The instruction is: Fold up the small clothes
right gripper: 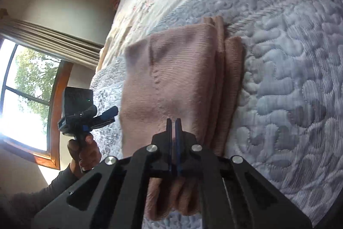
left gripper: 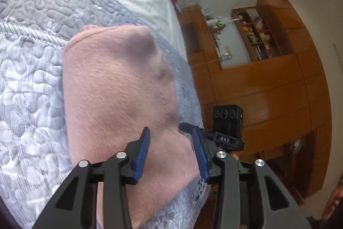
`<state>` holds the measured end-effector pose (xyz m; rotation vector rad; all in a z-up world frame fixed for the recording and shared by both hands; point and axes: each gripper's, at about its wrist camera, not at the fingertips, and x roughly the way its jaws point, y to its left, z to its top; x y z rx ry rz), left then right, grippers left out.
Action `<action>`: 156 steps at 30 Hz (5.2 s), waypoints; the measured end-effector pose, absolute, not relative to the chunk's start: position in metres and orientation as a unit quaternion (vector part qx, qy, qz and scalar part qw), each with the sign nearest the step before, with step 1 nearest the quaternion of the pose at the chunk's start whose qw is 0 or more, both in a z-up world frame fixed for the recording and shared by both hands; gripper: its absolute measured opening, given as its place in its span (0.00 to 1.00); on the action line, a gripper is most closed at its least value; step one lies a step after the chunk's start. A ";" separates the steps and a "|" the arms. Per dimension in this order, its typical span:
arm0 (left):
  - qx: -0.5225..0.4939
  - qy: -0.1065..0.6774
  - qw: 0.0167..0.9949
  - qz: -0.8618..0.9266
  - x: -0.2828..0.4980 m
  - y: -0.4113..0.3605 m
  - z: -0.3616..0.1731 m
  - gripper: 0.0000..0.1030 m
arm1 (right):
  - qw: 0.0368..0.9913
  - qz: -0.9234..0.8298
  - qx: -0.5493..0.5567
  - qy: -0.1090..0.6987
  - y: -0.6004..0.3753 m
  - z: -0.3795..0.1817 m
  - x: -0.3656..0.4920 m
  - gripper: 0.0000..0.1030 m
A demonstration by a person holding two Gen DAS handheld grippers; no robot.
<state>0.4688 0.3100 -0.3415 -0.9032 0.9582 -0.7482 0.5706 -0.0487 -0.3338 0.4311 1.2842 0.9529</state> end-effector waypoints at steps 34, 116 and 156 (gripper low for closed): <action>-0.463 0.483 0.679 -0.301 0.426 0.326 -0.414 0.83 | 0.628 0.364 0.241 0.644 -0.033 -0.391 0.662 0.85; -0.262 0.480 0.824 -0.150 0.184 0.324 -0.311 0.70 | 0.705 0.341 0.161 0.601 0.127 -0.377 0.419 0.08; -0.283 0.503 0.806 -0.131 0.236 0.389 -0.306 0.47 | 0.697 0.371 -0.004 0.614 0.125 -0.349 0.313 0.00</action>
